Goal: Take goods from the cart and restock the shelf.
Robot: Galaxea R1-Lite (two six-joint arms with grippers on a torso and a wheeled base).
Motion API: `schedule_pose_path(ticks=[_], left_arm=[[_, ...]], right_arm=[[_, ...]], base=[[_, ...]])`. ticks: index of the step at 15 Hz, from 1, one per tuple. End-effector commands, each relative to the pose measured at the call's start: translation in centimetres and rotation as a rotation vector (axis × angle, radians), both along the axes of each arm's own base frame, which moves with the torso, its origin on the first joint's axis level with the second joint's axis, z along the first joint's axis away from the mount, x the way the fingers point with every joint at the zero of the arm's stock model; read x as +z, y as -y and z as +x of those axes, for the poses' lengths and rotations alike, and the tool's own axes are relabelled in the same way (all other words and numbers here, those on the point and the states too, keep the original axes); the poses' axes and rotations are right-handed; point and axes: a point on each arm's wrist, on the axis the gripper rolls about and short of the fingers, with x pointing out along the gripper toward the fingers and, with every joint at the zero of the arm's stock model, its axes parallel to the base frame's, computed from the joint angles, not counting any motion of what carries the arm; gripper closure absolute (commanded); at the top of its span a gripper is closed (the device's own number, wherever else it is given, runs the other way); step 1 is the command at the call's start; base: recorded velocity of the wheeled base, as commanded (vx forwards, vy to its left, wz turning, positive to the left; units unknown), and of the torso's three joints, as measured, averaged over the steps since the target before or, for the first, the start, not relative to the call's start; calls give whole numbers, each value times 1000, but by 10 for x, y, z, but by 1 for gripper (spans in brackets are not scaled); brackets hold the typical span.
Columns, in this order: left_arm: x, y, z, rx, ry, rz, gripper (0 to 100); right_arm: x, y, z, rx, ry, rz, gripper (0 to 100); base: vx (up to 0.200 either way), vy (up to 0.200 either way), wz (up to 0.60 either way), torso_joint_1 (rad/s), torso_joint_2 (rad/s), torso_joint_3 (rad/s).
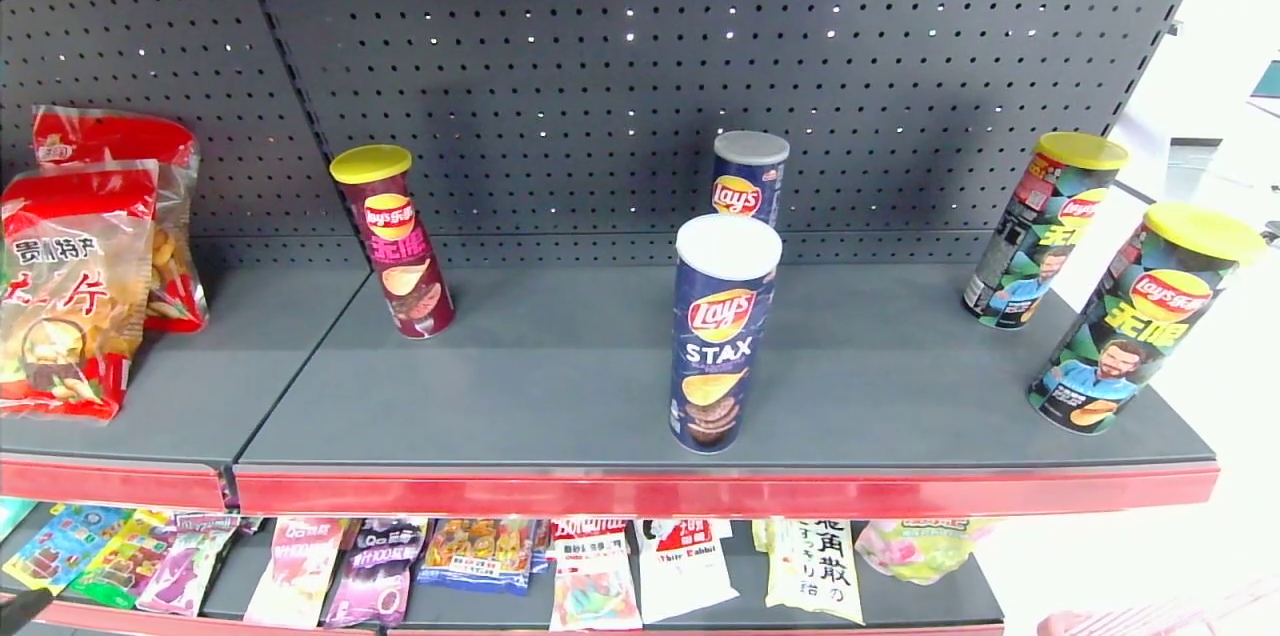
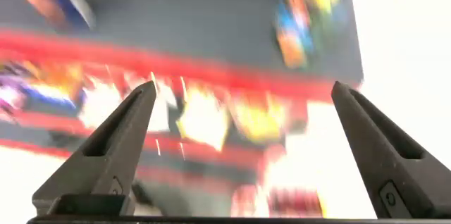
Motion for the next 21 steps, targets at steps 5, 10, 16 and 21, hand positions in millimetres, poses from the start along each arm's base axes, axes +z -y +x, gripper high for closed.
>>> schedule_pose_path(ticks=[5,10,16,21], left_arm=[[34,12,41,-7,-115,33,0],[38,17,59,-7,-142,48,0],[37,31,108,30,-303,118,0],[18,60,165,0,-488,146,0]], right_arm=[[-12,7,-34,-83,73,-3,0],[-17,7,-33,-79,54,-26,0],[-22,6,-29,-79,27,-22,0],[-23,5,-25,-92,9,-11,0]], base=[[0,0,0,0,0,0],[0,0,-600,8,2,2],[0,0,-100,1,1,0],[0,0,0,0,0,0]])
